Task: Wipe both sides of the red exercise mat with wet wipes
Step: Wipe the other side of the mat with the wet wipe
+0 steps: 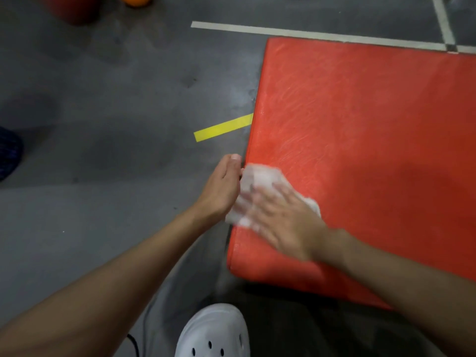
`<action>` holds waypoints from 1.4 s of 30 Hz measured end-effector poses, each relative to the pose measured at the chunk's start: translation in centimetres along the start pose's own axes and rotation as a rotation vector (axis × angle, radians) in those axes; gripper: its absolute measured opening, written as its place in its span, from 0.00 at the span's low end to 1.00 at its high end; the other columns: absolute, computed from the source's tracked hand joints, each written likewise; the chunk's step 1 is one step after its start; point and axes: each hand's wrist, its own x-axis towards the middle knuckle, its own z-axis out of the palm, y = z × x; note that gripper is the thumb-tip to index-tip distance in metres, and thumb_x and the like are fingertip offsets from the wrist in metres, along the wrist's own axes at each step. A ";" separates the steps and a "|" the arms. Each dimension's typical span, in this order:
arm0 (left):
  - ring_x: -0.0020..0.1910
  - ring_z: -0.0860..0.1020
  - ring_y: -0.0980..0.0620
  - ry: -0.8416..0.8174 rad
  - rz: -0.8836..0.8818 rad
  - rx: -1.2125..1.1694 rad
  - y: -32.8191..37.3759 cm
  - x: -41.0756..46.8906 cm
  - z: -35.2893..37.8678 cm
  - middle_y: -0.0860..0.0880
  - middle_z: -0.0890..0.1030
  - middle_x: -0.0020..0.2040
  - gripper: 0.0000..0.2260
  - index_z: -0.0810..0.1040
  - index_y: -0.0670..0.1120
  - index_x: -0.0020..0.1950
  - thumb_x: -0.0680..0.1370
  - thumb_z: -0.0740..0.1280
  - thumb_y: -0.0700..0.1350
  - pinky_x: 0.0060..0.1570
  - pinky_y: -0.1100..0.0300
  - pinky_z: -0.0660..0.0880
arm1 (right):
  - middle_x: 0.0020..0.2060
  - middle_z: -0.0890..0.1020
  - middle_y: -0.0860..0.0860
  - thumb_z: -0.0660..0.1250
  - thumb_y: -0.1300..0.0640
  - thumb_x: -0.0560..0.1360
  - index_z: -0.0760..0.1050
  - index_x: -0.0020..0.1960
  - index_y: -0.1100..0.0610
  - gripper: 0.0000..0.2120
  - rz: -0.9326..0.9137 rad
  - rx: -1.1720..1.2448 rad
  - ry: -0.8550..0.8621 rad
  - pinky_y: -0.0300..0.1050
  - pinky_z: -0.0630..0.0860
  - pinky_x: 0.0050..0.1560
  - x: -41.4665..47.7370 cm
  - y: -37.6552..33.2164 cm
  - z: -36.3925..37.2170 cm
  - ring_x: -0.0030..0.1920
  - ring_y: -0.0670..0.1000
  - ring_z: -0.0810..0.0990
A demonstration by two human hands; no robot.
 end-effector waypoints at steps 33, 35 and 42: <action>0.50 0.75 0.70 -0.027 0.109 0.125 3.1 9.7 0.6 0.55 0.77 0.55 0.08 0.70 0.49 0.61 0.83 0.58 0.42 0.50 0.75 0.69 | 0.80 0.52 0.46 0.36 0.40 0.79 0.49 0.81 0.50 0.32 0.163 0.103 0.077 0.51 0.42 0.78 12.8 13.2 -1.8 0.80 0.50 0.48; 0.59 0.74 0.61 -0.055 0.152 0.245 3.9 11.4 1.0 0.51 0.75 0.60 0.16 0.67 0.49 0.64 0.79 0.61 0.36 0.54 0.73 0.66 | 0.80 0.54 0.47 0.39 0.42 0.81 0.50 0.81 0.50 0.30 0.216 0.101 0.113 0.52 0.42 0.77 14.5 15.1 -1.8 0.80 0.50 0.49; 0.78 0.55 0.46 -0.294 0.231 0.837 6.3 15.4 3.4 0.42 0.54 0.78 0.46 0.50 0.39 0.79 0.72 0.74 0.52 0.75 0.55 0.57 | 0.81 0.47 0.46 0.42 0.46 0.84 0.46 0.81 0.48 0.27 0.415 0.187 0.094 0.54 0.39 0.77 21.5 23.3 -3.4 0.80 0.49 0.43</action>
